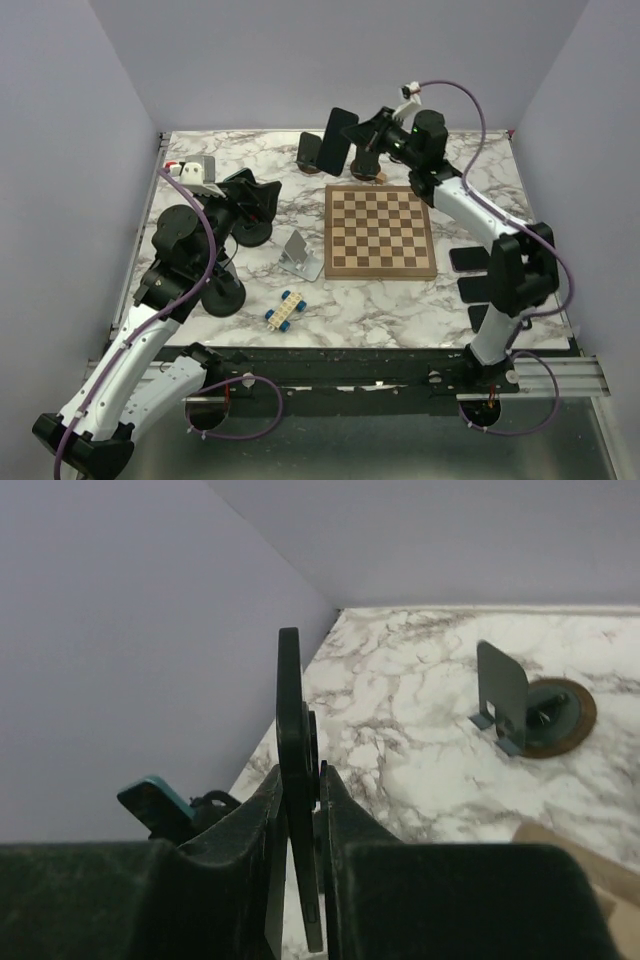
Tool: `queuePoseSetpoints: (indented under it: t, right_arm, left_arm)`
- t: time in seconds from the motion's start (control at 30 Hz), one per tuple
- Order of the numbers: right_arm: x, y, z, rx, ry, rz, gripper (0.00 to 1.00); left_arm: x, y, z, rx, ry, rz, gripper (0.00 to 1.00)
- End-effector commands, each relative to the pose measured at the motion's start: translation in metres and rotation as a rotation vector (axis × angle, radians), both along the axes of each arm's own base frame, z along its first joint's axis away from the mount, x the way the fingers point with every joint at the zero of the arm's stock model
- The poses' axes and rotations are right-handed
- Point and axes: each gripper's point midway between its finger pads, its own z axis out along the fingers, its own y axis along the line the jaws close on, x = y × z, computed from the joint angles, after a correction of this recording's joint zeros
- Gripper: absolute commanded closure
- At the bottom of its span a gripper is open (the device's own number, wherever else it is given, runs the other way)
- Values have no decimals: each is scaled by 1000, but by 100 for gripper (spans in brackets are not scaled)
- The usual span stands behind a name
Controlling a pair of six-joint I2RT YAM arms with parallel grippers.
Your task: Remove the phone from the phone stand
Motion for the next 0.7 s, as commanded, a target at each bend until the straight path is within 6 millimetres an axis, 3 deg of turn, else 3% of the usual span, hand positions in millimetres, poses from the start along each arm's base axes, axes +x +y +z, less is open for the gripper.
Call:
queuePoseSetpoints:
  t: [0.0, 0.1, 0.3, 0.37, 0.5, 0.57, 0.67]
  right_arm:
    - [-31, -54, -10, 89, 100, -109, 100]
    - [-53, -102, -29, 113, 168, -188, 99]
    - [-96, -199, -44, 98, 216, -428, 99]
    - [-104, -229, -50, 75, 234, -538, 99]
    - [-115, -308, -67, 20, 351, -906, 99]
    - [-122, -336, -74, 4, 394, -1044, 99]
    - [-126, -353, -86, 16, 452, -1107, 99]
  left_arm:
    - [-2, 4, 15, -12, -25, 9, 1]
    - [-3, 0, 14, -18, -19, -9, 1]
    - [-1, -5, 11, -19, -1, -30, 1]
    - [-1, -5, 11, -18, -1, -32, 1]
    - [-2, -7, 11, -19, 0, -41, 1]
    - [-2, -8, 11, -17, 1, -42, 1]
    - [-3, -9, 10, -11, 2, -43, 1]
